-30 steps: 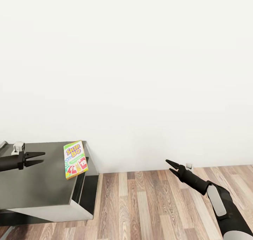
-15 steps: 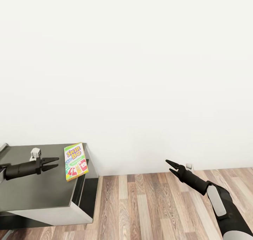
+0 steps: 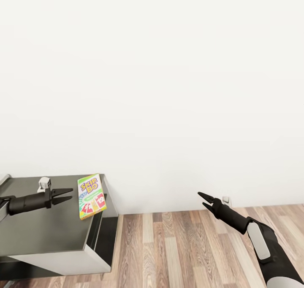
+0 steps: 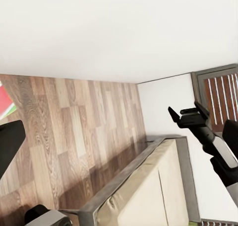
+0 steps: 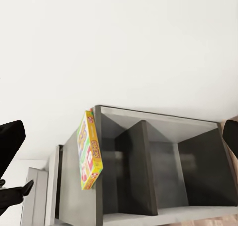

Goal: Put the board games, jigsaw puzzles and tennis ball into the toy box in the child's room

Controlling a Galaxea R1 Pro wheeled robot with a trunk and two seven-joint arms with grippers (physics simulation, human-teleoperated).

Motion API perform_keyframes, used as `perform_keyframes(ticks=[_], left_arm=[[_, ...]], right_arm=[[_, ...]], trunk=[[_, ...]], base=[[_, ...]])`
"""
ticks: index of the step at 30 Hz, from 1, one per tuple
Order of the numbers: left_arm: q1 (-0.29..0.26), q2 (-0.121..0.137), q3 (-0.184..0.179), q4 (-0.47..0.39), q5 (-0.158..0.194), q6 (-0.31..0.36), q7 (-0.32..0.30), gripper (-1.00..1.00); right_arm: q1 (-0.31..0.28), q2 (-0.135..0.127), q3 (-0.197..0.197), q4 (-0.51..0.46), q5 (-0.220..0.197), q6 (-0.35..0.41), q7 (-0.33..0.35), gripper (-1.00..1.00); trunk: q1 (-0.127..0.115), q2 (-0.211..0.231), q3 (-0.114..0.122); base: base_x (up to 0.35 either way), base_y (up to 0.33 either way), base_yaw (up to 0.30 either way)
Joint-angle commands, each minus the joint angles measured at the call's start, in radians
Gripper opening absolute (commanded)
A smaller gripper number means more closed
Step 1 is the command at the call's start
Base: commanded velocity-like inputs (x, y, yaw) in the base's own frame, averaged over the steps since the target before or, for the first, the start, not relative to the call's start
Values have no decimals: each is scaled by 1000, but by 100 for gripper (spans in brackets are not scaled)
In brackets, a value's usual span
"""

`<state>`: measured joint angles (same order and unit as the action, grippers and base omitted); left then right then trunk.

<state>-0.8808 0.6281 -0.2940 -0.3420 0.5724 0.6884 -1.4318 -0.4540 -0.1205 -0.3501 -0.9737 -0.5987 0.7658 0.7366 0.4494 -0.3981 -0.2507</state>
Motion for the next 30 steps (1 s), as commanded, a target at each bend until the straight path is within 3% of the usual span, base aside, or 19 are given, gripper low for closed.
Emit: perform_keyframes(ticks=[1,19,30], left_arm=[[-1,1,-7,-1,6,10,-3,100],[-1,-5,-9,-34,7,12,-4,100],[-1,-4,-10,-34,7,11,-7,100]], right_arm=[[-1,0,-1,0,0,5,2,100],[-1,3,-1,-1,4,-2,0,100],[-1,3,0,0,5,-3,0,100]], trunk=[[1,-2,0],[1,-2,30],[1,-2,47]], base=[[0,0,0],[1,0,-3],[107,102,-117]])
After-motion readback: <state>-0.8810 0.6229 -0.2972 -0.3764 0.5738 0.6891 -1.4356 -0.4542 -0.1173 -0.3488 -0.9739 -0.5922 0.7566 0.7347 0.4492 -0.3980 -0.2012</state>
